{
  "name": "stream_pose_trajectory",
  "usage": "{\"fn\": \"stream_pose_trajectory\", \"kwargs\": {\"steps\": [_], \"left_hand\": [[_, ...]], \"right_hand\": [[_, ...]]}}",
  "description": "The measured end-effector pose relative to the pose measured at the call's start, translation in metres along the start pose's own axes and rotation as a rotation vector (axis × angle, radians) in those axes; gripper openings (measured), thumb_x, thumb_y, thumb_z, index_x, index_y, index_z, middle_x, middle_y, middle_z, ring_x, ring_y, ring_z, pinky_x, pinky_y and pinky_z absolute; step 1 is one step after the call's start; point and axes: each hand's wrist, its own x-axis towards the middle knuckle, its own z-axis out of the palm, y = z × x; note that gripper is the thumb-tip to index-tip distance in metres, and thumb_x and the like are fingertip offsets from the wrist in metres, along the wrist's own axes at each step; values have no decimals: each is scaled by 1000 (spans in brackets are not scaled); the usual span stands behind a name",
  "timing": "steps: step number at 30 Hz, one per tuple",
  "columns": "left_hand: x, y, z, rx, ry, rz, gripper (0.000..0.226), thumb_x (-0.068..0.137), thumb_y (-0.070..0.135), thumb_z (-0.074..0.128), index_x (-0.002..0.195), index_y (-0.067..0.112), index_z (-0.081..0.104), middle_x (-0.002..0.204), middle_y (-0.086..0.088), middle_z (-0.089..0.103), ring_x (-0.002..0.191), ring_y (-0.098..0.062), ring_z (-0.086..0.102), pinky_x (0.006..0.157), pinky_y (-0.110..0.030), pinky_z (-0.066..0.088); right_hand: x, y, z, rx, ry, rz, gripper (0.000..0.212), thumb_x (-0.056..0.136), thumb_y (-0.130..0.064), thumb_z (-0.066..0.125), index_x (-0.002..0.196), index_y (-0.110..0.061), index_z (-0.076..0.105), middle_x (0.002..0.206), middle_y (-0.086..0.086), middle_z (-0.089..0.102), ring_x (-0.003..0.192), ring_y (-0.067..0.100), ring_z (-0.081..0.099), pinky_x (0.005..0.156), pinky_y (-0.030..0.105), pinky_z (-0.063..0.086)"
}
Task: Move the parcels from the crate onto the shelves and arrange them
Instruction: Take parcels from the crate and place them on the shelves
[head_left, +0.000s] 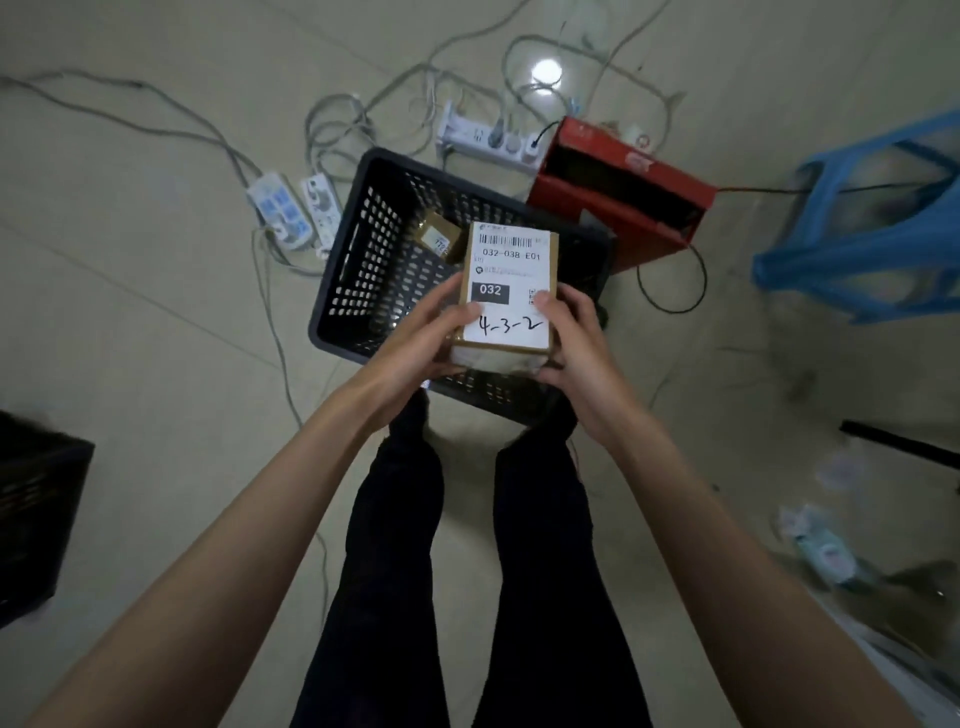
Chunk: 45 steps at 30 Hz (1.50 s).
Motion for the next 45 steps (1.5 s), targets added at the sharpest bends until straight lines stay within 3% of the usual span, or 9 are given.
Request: {"fn": "stream_pose_trajectory", "kwargs": {"steps": [6,11,16,20,23,27,34,40,45], "left_hand": [[-86,84,50,91,-94,139,52,97,34,56,145,34,39,123,8,68,110,-13,66,87,-33,53],[-131,128,80,221,-215,219,52,94,42,60,143,37,43,126,6,66,115,-19,64,100,-50,49],[-171,153,106,427,-440,272,56,87,57,63,138,46,45,132,11,61,122,-17,59,102,-49,46],[-208,162,142,544,-654,292,44,95,41,58,138,39,48,126,5,66,118,-21,62,97,-45,49],[-244,162,178,668,-821,325,45,92,45,61,136,40,49,126,3,67,116,-21,64,98,-47,49],[-305,144,232,822,-1005,387,47,91,47,60,137,40,48,120,7,69,109,-17,67,90,-37,52],[-415,89,307,985,-1306,466,43,95,43,56,137,42,47,119,7,70,106,-19,68,94,-38,53],[-494,17,349,1095,-1480,503,41,95,47,53,136,45,47,122,8,67,97,-11,70,71,-19,54],[-546,-49,378,1138,-1600,525,55,88,57,57,140,48,44,125,11,65,108,-11,67,95,-35,52]], "right_hand": [[-103,-71,-28,56,27,-116,56,85,-58,65,131,-34,47,123,-3,70,110,18,69,96,51,55],[-184,-102,-43,161,110,-228,43,92,-50,59,131,-37,48,122,-5,70,114,21,67,94,48,55],[-269,-87,-40,320,309,-346,43,95,-45,59,134,-31,47,113,-3,74,106,22,70,82,39,58],[-340,-65,-30,471,506,-440,43,97,-41,57,135,-24,48,117,3,72,105,24,69,81,40,60],[-396,-42,-25,570,673,-503,40,97,-41,56,133,-24,52,117,3,72,101,24,69,72,34,59],[-474,-3,-22,681,883,-576,40,94,-42,56,130,-23,57,113,4,73,94,23,70,85,43,58],[-592,70,-16,794,1163,-687,47,90,-45,53,123,-13,63,109,4,74,93,20,69,87,46,57],[-673,144,-6,887,1342,-712,43,91,-44,53,121,-14,65,113,8,73,102,26,70,80,40,60],[-736,209,2,928,1478,-751,32,97,-39,52,119,-19,66,108,3,75,99,21,72,86,44,59]]}}
